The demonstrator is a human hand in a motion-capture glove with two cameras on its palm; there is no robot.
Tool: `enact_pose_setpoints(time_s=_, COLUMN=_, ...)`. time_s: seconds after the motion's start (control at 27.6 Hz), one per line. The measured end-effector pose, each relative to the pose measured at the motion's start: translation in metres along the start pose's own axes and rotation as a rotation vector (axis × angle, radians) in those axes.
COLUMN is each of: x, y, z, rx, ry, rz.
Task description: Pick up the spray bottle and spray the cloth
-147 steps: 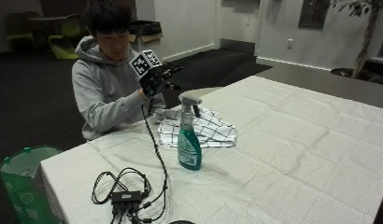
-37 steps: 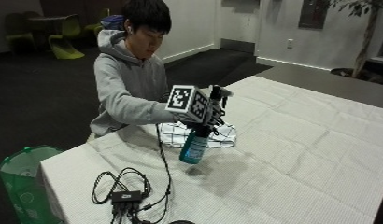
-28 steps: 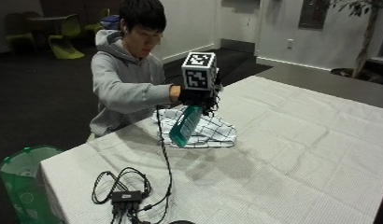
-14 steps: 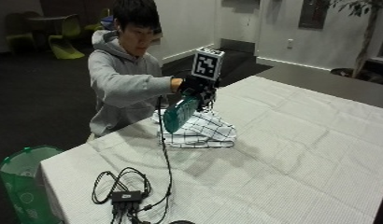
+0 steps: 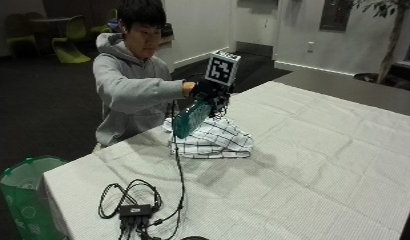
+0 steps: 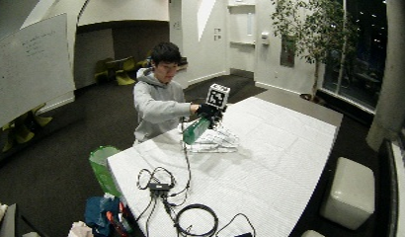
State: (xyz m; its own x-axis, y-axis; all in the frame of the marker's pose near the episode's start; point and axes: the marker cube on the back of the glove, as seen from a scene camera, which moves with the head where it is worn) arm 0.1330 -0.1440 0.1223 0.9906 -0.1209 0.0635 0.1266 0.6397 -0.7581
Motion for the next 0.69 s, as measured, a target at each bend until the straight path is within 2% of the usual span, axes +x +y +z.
enact_pose_setpoints(time_s=0.14, x=-0.008, y=0.004, z=-0.021, rx=0.012, ry=-0.093, rz=0.110)
enact_pose_setpoints(time_s=0.4, x=-0.013, y=0.003, z=-0.013, rx=-0.023, ry=-0.054, rz=0.141)
enact_pose_setpoints(time_s=0.54, x=-0.017, y=-0.001, z=0.010, rx=-0.059, ry=-0.004, rz=0.053)
enact_pose_setpoints(time_s=0.69, x=-0.039, y=-0.005, z=0.022, rx=-0.073, ry=-0.082, rz=0.034)
